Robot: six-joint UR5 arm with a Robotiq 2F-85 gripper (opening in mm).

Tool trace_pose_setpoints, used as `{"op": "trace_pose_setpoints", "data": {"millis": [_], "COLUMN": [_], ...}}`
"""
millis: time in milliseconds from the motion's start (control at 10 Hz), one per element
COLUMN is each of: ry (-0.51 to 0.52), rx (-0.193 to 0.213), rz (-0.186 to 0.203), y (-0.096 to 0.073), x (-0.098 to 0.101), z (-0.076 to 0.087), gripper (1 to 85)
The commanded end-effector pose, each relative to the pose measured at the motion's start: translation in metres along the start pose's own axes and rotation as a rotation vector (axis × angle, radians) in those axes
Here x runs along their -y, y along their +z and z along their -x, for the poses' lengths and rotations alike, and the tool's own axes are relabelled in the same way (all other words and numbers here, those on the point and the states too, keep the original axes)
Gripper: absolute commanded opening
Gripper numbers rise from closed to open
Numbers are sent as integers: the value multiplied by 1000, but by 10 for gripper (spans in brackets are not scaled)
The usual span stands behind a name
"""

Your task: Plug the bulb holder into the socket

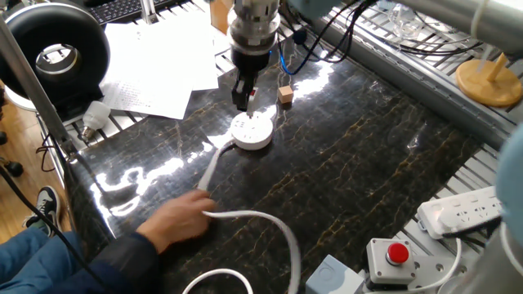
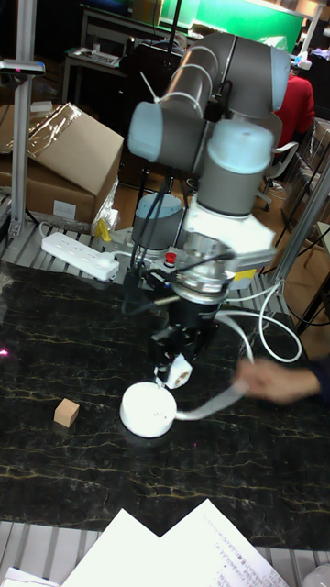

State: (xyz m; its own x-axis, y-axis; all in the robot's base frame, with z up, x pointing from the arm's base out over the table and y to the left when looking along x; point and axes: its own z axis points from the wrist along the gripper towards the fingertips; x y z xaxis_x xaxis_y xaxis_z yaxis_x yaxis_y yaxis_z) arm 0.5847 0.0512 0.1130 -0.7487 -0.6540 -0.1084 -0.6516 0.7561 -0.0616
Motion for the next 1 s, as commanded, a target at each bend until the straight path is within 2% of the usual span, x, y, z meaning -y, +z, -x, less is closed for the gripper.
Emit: {"op": "trace_pose_setpoints", "data": {"millis": [0,100,200,300,400,500,600,800,900], "ry": [-469,-507,-498,-298,-89,106,294,466,532], "rx": [6,7,-14,39,75,110,128,89,65], "rz": [-90,-106,-135,-105,-76,-41,11,-41,-22], "y": [-6,-8,-9,-3,3,10,17,24,23], "x": [3,8,21,18,19,19,13,38,36], "z": [12,10,-1,-5,-10,-12,-15,-34,-42], "gripper": [13,13,13,13,13,13,13,13,13]}}
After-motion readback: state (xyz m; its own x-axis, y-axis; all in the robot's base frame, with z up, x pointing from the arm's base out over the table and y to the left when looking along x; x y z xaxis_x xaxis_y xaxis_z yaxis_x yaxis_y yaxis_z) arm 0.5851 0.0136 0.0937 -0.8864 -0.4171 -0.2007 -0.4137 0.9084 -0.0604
